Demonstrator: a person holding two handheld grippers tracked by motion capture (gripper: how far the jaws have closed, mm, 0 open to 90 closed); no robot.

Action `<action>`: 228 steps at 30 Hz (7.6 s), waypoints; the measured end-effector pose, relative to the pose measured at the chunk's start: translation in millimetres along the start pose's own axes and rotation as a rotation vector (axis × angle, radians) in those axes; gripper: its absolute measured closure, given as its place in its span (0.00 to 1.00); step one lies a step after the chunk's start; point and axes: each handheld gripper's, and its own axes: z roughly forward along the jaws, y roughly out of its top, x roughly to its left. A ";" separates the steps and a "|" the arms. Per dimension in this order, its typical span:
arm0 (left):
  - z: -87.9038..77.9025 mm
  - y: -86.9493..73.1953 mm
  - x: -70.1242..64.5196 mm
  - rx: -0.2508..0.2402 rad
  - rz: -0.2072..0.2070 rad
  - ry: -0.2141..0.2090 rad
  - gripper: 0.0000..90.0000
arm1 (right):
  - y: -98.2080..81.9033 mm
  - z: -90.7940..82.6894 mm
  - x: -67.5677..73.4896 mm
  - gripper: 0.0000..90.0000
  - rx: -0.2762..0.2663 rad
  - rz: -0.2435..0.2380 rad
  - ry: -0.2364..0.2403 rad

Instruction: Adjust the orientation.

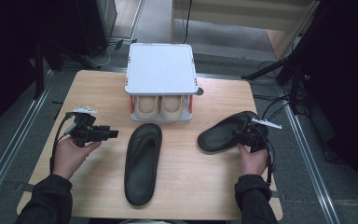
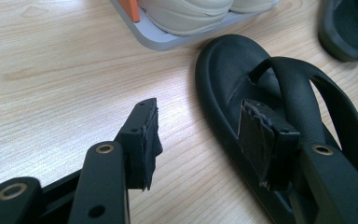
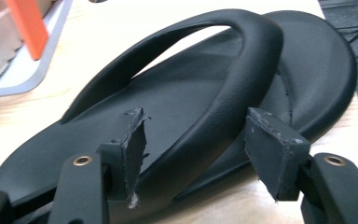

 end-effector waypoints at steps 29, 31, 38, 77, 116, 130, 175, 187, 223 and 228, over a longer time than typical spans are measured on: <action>0.2 -0.9 -0.4 0.011 0.005 0.003 0.54 | 12.2 10.5 -5.3 0.85 0.031 -0.030 0.027; 0.7 -1.1 -0.8 0.011 0.008 0.008 0.54 | 12.9 10.9 -5.1 0.85 0.032 -0.030 0.030; -0.2 -1.2 -0.4 0.011 0.008 0.007 0.54 | 15.1 10.6 -5.0 0.86 0.043 -0.025 0.037; -1.5 -1.6 -1.6 0.010 0.013 0.004 0.53 | 10.1 -23.0 25.0 0.92 0.038 -0.136 0.112; 1.0 -2.8 -8.6 0.008 0.035 -0.005 0.54 | -42.5 -25.3 117.5 0.90 0.133 -0.307 0.276; 1.0 -2.9 -8.7 0.012 0.035 -0.013 0.58 | -40.5 -38.2 115.0 0.92 0.076 -0.298 0.378; 47.0 -22.8 -28.0 0.191 0.104 -0.086 1.00 | -42.3 -7.7 115.6 1.00 0.171 -0.351 0.370; 49.3 -23.5 -37.2 0.207 0.131 -0.114 1.00 | -46.2 -4.0 125.2 1.00 0.175 -0.372 0.389; -2.9 -6.8 -14.6 0.045 0.105 -0.095 0.68 | -45.8 -52.5 140.7 0.65 0.002 -0.275 0.524; -3.7 -6.4 -12.3 0.041 0.089 -0.106 0.66 | -56.0 -56.5 151.3 0.60 -0.005 -0.275 0.519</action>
